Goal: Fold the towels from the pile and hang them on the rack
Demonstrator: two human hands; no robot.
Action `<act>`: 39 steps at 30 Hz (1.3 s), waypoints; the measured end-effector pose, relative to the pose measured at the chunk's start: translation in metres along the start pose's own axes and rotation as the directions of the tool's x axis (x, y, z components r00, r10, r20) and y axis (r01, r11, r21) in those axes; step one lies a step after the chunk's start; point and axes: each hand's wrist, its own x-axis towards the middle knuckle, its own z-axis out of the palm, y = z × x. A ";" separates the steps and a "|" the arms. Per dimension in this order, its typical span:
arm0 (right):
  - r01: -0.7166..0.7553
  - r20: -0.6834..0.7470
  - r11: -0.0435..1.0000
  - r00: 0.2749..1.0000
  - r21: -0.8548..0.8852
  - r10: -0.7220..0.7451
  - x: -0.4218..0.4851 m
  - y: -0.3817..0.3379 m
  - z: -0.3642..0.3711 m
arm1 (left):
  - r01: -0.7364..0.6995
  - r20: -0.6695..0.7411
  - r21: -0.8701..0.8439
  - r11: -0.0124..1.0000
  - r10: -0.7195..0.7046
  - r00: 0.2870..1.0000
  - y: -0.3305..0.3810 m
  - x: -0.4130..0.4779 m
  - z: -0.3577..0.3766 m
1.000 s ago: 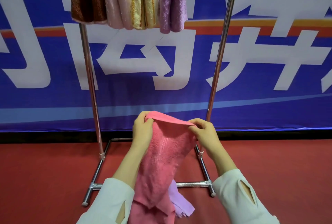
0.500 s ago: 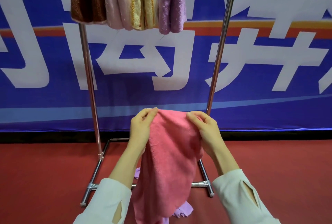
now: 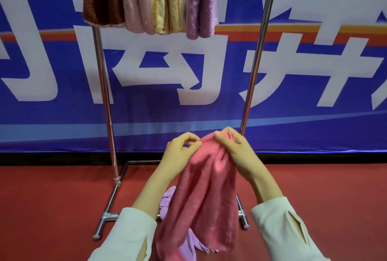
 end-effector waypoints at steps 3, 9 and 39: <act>0.032 -0.161 0.968 0.987 0.249 0.008 0.001 -0.006 -0.012 | 0.112 -0.001 0.034 0.993 -0.112 0.994 -0.015 -0.001 -0.002; 0.097 -0.101 0.993 0.991 0.071 -0.090 -0.004 -0.010 -0.011 | 0.052 0.191 -0.260 0.964 -0.001 0.982 0.012 -0.001 0.009; 0.102 -0.282 0.878 0.958 0.468 0.039 -0.006 -0.018 -0.018 | 0.248 0.380 -0.188 0.950 -0.163 0.911 0.010 -0.009 -0.009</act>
